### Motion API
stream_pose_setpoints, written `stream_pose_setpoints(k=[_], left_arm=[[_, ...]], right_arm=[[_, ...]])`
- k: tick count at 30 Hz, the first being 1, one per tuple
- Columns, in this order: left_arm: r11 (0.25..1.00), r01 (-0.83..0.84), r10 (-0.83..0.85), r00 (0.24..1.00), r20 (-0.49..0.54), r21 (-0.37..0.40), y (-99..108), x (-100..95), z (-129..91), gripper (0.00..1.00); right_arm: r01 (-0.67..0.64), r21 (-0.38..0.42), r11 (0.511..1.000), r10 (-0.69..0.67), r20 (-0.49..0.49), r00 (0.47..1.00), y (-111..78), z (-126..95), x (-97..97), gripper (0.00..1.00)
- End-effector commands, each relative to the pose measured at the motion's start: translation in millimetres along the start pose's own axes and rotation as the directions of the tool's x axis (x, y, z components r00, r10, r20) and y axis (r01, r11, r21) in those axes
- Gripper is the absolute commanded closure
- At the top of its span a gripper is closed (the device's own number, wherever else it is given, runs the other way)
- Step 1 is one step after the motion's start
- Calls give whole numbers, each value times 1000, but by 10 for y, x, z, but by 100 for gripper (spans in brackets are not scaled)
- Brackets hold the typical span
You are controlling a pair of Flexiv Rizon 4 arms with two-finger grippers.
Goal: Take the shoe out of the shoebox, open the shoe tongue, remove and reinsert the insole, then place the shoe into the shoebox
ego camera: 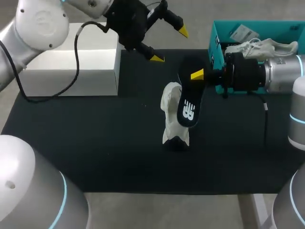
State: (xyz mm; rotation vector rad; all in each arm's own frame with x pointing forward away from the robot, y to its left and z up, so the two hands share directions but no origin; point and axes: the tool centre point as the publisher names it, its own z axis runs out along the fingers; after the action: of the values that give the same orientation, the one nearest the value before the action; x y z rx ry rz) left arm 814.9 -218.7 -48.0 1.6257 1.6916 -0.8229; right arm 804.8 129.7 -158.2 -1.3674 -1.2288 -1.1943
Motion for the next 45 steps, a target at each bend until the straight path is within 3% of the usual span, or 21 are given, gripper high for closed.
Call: stream_pose_setpoints(k=[1, 7, 15, 24, 28, 34, 37, 41, 45], left_arm=[[998, 69, -49, 824, 565, -13, -39, 74, 20, 0], [998, 69, -49, 824, 565, -13, -39, 74, 20, 0], [987, -154, 153, 864, 479, -37, -55, 339, 116, 0], [989, -147, 147, 879, 455, -35, -86, 462, 147, 0], [990, -141, 139, 916, 376, -23, -114, 492, 208, 0], [990, -82, 123, 909, 399, -118, -83, 455, 397, 0], [989, -5, 72, 886, 459, -146, -83, 407, 510, 0], [998, -35, 57, 850, 523, -52, -140, 360, 569, 0], [997, -51, 74, 863, 500, -59, -118, 384, 591, 5]], right_arm=[[-3, -1, 1000, 3, 3, 1000, -16, -7, 14, 100], [-5, 32, 999, 6, -28, 1000, -21, -5, 98, 100], [-1, 56, 998, 4, -55, 998, -55, -45, 225, 100], [3, 66, 998, 2, -78, 997, -68, -53, 281, 100], [13, 65, 998, -8, -89, 996, -67, -29, 329, 100], [28, 64, 998, -21, -103, 995, -79, 29, 409, 100], [28, 56, 998, -21, -121, 992, -86, 60, 402, 100], [23, 61, 998, -14, -143, 990, -108, 99, 380, 100], [27, 71, 997, -15, -154, 988, -134, 127, 401, 100]])
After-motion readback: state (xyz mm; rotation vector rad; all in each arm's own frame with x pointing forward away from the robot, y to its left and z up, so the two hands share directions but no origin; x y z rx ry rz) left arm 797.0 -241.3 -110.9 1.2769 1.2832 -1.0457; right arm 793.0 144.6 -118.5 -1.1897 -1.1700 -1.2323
